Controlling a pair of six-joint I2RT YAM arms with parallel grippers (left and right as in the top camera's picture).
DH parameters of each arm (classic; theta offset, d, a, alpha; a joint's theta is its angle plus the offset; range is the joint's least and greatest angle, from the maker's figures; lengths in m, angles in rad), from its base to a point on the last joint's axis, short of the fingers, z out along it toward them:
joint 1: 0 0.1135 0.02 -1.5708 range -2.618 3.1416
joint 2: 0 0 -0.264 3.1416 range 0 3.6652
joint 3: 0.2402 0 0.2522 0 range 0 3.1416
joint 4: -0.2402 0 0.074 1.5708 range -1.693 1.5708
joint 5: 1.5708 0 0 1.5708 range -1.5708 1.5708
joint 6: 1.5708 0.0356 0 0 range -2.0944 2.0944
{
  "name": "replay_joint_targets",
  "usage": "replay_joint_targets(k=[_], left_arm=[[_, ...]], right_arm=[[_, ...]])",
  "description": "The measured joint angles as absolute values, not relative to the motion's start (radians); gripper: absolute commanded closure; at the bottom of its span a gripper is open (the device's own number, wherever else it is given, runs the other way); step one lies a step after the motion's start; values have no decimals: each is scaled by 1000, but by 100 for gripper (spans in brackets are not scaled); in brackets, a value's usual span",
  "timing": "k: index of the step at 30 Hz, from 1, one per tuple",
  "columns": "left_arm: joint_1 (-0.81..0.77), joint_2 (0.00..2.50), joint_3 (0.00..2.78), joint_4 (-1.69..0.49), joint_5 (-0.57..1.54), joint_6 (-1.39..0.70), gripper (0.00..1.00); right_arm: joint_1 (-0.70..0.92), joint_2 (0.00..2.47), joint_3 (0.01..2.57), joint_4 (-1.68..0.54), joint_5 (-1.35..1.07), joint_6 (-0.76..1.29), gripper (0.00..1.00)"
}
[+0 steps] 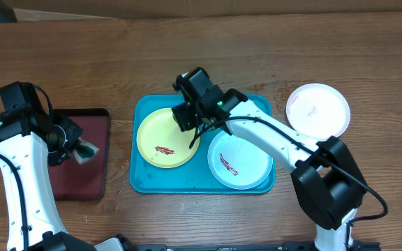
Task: Clean dirty plates on tray and stack at the side
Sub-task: 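Slide the yellow plate toward the tray center with the right gripper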
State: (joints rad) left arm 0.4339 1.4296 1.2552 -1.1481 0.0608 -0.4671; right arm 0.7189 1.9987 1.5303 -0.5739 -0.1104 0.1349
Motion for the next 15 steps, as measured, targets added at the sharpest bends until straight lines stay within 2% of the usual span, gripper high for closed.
replay_joint_targets(k=[7, 15], left_arm=[[434, 1430, 1255, -1148, 61, -467, 96], [434, 1430, 1255, -1147, 61, -467, 96]], right_arm=[[712, 2032, 1532, -546, -25, -113, 36], [706, 2187, 1532, -485, -46, -207, 37]])
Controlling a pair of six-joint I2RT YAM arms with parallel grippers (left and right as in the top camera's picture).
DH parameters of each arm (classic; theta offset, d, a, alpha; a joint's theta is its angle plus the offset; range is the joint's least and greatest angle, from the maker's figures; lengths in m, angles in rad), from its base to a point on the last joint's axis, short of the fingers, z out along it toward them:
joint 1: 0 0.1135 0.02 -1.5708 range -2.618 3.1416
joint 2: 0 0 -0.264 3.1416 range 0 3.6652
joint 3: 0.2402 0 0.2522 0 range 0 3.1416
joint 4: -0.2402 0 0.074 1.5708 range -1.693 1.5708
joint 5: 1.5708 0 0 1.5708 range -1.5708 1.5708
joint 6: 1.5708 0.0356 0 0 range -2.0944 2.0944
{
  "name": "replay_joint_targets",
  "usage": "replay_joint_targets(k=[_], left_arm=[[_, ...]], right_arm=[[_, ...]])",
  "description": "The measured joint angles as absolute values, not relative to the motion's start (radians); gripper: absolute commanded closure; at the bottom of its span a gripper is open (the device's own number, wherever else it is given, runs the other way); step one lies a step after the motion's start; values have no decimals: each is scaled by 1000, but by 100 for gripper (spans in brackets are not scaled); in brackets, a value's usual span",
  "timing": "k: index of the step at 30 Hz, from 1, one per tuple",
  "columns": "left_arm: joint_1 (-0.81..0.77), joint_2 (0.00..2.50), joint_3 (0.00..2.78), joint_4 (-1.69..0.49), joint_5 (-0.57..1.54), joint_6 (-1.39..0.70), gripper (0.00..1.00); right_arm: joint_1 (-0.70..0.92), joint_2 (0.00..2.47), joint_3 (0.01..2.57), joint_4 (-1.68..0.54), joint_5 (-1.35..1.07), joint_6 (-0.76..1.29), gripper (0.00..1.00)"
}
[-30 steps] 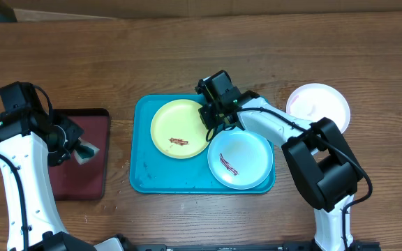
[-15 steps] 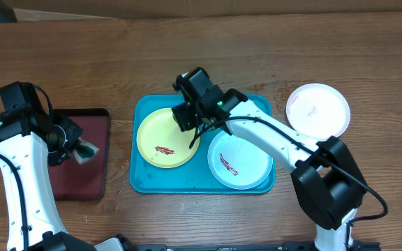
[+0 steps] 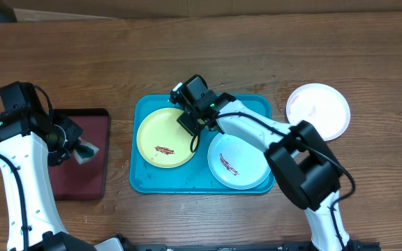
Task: Clean dirty plates on tray and stack at the side
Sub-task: 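Slide the yellow plate toward the tray center with the right gripper, then bring the held sponge over the yellow plate with the left gripper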
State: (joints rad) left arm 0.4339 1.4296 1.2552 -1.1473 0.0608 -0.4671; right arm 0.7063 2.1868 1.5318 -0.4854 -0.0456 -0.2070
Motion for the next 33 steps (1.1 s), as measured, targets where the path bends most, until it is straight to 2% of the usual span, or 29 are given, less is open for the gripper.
replay_joint_targets(k=[4, 9, 10, 11, 12, 16, 19, 21, 27, 33], left_arm=[[434, 1430, 1255, -1147, 61, -467, 96], [434, 1430, 1255, -1147, 61, -467, 96], [434, 1430, 1255, -1147, 61, -467, 96], [434, 1430, 1255, -1147, 61, -467, 96], [434, 1430, 1255, -1147, 61, -467, 96], [434, 1430, 1255, -1146, 61, -467, 96], [434, 1430, 1255, -1145, 61, -467, 96], [434, 1430, 1255, -1145, 61, -467, 96], [434, 1430, 1255, -1145, 79, -464, 96], [416, 1430, 1255, -1145, 139, -422, 96]], right_arm=[[705, 2191, 1532, -472, -73, -219, 44], [705, 2192, 1532, -471, -94, -224, 45], [705, 2193, 1532, -466, -101, -224, 49], [705, 2196, 1532, -459, -108, -225, 60], [705, 2197, 1532, -453, -116, -223, 65], [705, 2203, 1533, -430, -133, -191, 77], [705, 2203, 1533, -431, -126, -150, 93], [702, 2203, 1533, -435, -119, -114, 96], [702, 2202, 1555, -500, -123, 10, 96], [702, 2195, 1571, -622, -124, 248, 96]])
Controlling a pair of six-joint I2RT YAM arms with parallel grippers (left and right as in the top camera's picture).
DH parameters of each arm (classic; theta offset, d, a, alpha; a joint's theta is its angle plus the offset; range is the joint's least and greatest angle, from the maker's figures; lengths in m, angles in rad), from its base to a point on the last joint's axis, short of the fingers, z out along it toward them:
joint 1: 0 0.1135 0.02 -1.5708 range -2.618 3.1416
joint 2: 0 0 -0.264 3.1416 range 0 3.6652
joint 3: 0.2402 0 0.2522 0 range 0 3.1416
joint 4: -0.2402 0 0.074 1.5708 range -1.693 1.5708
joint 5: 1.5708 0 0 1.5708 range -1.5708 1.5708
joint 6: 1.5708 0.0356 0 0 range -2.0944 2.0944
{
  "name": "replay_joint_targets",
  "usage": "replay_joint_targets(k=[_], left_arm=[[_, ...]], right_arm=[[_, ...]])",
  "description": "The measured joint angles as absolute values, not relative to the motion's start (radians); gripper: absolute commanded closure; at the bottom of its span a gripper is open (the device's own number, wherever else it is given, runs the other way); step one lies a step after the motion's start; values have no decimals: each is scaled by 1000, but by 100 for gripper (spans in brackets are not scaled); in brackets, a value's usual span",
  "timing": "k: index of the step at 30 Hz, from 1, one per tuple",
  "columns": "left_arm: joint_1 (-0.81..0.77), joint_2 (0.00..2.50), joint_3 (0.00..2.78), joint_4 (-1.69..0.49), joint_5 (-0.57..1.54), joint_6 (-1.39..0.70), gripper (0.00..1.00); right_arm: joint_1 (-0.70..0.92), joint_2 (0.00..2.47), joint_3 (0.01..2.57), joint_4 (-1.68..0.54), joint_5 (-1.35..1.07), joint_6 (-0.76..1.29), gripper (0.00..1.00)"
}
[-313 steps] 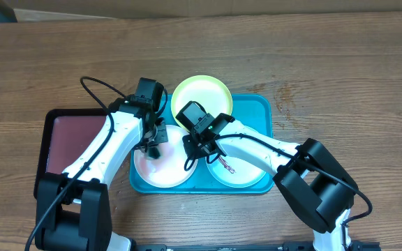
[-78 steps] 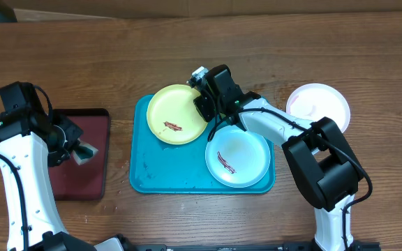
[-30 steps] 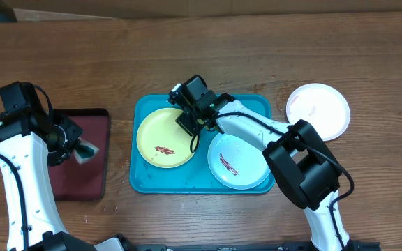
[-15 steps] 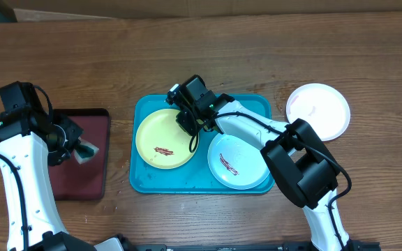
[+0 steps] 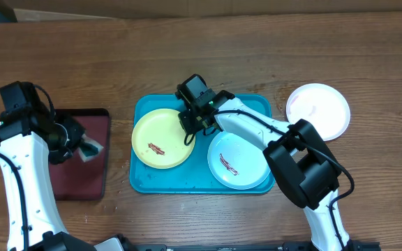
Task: Clean dirty plates on tray and stack at the side
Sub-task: 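Bring the held sponge over the yellow plate with the left gripper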
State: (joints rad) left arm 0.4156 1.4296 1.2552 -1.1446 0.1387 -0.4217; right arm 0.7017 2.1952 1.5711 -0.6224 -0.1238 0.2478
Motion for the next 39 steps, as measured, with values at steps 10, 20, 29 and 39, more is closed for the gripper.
replay_joint_targets(k=[10, 20, 29, 39], left_arm=[[236, 1430, 1255, -1115, 165, -353, 96], [173, 1430, 1255, -1100, 165, -336, 96], [173, 1430, 1255, -1100, 165, -336, 96], [173, 1430, 1255, -1103, 168, -336, 96]], right_arm=[[701, 2173, 1576, -747, -176, 496, 60], [701, 2171, 1574, -593, -110, 185, 54], [701, 2170, 1557, -664, -63, 96, 55], [701, 2160, 1531, -650, -78, 161, 87]])
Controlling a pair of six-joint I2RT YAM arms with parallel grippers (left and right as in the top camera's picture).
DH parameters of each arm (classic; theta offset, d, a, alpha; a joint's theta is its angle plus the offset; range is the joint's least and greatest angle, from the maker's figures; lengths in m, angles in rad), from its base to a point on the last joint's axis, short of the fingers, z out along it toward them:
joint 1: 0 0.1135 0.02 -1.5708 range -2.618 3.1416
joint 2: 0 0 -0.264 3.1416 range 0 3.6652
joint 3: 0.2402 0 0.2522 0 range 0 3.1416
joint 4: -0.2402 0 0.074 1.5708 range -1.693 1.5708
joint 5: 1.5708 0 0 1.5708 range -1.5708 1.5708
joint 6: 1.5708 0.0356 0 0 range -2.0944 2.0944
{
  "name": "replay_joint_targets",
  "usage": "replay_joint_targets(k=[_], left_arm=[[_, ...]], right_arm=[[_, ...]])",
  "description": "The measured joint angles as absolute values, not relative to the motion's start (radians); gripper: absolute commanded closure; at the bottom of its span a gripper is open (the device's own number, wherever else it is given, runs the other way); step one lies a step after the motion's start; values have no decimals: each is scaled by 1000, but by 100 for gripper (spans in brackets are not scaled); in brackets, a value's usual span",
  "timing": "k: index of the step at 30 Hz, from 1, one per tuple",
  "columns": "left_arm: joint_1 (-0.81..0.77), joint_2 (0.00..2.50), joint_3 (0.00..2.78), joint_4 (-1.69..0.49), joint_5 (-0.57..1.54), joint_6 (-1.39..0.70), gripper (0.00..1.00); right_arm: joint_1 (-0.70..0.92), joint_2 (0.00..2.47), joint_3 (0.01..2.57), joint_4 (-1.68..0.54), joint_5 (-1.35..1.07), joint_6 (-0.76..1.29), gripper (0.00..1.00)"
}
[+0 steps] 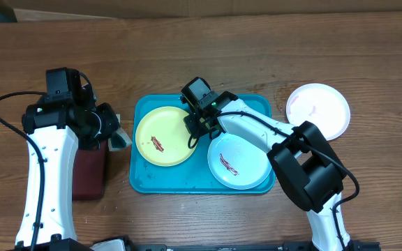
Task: Clean dirty plates on tray and stack at the side
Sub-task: 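Bring the held sponge over the yellow plate with the left gripper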
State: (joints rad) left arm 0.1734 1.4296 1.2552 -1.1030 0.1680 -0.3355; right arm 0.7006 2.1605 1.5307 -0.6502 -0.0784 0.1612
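Observation:
A yellow plate (pixel 163 137) with a red-brown smear lies in the left half of the teal tray (pixel 201 185). My right gripper (pixel 191 128) is at the plate's right rim and looks shut on it. A light blue plate (pixel 239 160) with a similar smear fills the tray's right half. A clean white plate (pixel 318 111) rests on the table to the right of the tray. My left gripper (pixel 117 136) hovers just left of the tray, shut on a pale sponge (pixel 120 139).
A dark red mat (pixel 88 171) lies on the wooden table at the left, partly under my left arm. A cardboard edge runs along the far side of the table.
My left arm has moved right from over the red mat to the tray's left edge, still holding the sponge. The yellow plate sits slightly further right. My right gripper stays at its rim.
My left gripper held the sponge over the red mat through all three earlier moments. My right gripper was above the yellow plate's right edge, then down at its rim, and the plate sat further left. Now the sponge is beside the tray.

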Motion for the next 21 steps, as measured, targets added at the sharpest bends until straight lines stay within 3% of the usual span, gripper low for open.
replay_joint_targets(k=[4, 13, 21], left_arm=[[173, 1430, 1255, -1103, 194, -336, 96], [118, 1444, 1255, -1071, 233, -314, 96], [28, 1616, 1248, -953, 260, -310, 96]], right_arm=[[701, 2160, 1530, -662, -91, 245, 96], [696, 2153, 1529, -706, -191, 482, 96], [696, 2153, 1524, -712, -228, 714, 96]])
